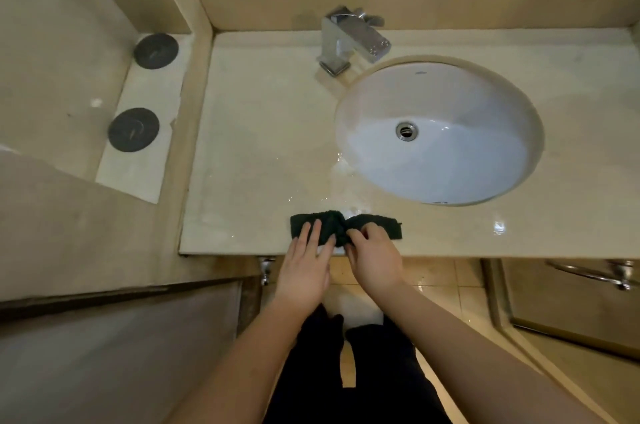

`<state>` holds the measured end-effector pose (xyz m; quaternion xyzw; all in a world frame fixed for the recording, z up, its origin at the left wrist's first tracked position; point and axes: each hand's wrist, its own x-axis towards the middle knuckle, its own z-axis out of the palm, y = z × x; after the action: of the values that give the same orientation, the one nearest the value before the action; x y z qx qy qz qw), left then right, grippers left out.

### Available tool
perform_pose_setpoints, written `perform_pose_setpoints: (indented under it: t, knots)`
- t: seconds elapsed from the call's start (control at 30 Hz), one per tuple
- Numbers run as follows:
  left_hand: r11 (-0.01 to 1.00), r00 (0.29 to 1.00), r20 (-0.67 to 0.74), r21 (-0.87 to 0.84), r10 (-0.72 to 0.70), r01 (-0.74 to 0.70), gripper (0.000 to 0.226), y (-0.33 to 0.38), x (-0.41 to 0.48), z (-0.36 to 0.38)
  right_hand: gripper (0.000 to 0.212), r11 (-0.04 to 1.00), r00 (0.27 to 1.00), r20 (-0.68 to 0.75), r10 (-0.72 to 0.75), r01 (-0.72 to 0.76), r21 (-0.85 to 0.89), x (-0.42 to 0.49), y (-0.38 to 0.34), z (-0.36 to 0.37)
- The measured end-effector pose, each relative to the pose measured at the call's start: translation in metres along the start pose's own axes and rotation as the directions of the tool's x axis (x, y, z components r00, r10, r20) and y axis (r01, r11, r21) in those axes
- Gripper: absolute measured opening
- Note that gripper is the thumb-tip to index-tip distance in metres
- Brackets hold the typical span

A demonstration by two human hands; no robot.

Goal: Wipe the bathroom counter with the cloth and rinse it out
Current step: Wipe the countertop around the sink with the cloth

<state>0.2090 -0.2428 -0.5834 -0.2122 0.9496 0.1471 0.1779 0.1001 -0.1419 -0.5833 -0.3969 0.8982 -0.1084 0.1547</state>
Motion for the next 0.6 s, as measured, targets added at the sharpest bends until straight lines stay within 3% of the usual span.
perform_pose_setpoints:
  t: [0.13,0.27,0.4,0.5,0.6]
  knots:
    - [0.999,0.998,-0.018,-0.004,-0.055,0.055,0.055,-0.021,-0.004,-0.004,0.02,0.998,0.997,-0.051,-0.053,0.053,-0.016,0.007,-0.027,0.008]
    - [0.989,0.985,-0.099,-0.058,-0.14,0.134,0.044,-0.017,-0.005,-0.001,0.028,0.998,0.997,-0.081,0.011,-0.016,-0.061,-0.001,-0.036,0.019]
    - [0.99,0.992,-0.013,-0.064,-0.125,0.124,0.057,-0.014,0.0,0.001,0.055,0.975,0.995,0.068,0.072,-0.055,-0.216,-0.008,-0.038,0.027]
    - [0.999,0.999,0.042,-0.039,-0.03,0.032,0.056,-0.018,0.021,-0.013,0.057,0.968,0.978,0.164,0.131,-0.091,-0.233,0.006,-0.038,0.028]
    - [0.999,0.999,0.022,0.007,0.047,-0.047,0.058,-0.022,0.046,-0.028,0.064,0.957,0.954,0.281,0.102,-0.017,-0.29,0.023,-0.033,0.034]
